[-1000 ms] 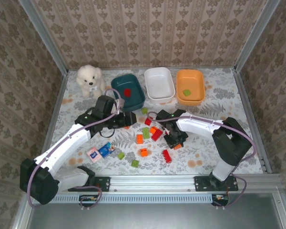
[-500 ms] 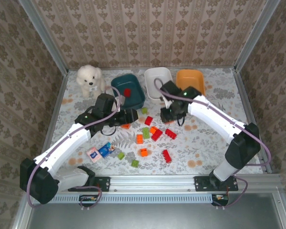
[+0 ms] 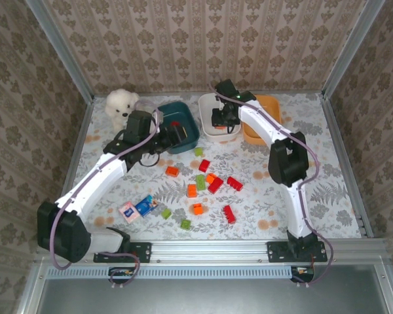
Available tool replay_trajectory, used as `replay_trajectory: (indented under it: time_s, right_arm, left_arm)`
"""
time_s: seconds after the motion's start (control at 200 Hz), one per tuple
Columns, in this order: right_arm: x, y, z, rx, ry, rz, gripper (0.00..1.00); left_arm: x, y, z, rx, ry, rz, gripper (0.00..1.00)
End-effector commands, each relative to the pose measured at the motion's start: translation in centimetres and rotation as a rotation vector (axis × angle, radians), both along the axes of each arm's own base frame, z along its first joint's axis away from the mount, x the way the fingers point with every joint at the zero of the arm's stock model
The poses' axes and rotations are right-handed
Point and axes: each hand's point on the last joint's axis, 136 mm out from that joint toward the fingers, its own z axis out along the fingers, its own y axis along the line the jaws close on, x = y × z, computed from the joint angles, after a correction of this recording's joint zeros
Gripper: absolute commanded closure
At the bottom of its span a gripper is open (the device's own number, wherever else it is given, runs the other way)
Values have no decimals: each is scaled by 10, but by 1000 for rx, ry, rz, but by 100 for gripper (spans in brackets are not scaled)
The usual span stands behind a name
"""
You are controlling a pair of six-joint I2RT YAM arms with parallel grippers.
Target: Sort the legos into containers by color
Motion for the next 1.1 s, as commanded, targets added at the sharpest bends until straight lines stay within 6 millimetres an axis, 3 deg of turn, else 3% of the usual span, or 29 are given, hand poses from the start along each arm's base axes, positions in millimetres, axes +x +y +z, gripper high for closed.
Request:
replay_trajectory:
  time_s: [0.0, 0.25, 0.335, 0.445, 0.6, 0.83, 0.97, 1.095]
  right_arm:
    - [30, 1, -6, 46, -31, -28, 72]
    - [50, 5, -47, 60, 23, -45, 69]
    - [51, 3, -49, 61, 24, -49, 65]
    - [52, 1, -40, 65, 15, -49, 51]
    - [53, 1, 0, 83, -52, -35, 38]
    - [47, 0, 83, 120, -195, -17, 38]
    - [33, 0, 131, 139, -286, 6, 39]
    - [8, 1, 171, 173, -373, 27, 39]
  left_arm:
    - [12, 4, 14, -5, -35, 9, 29]
    - [12, 9, 6, 14, -17, 23, 29]
    - [10, 11, 5, 20, -12, 26, 29]
    - [7, 14, 3, 25, -8, 31, 29]
    - [2, 17, -1, 29, 2, 33, 29]
    - [-6, 21, -3, 39, 11, 31, 29]
    - [-13, 26, -5, 58, 20, 32, 29]
    - [-19, 30, -5, 69, 24, 32, 30]
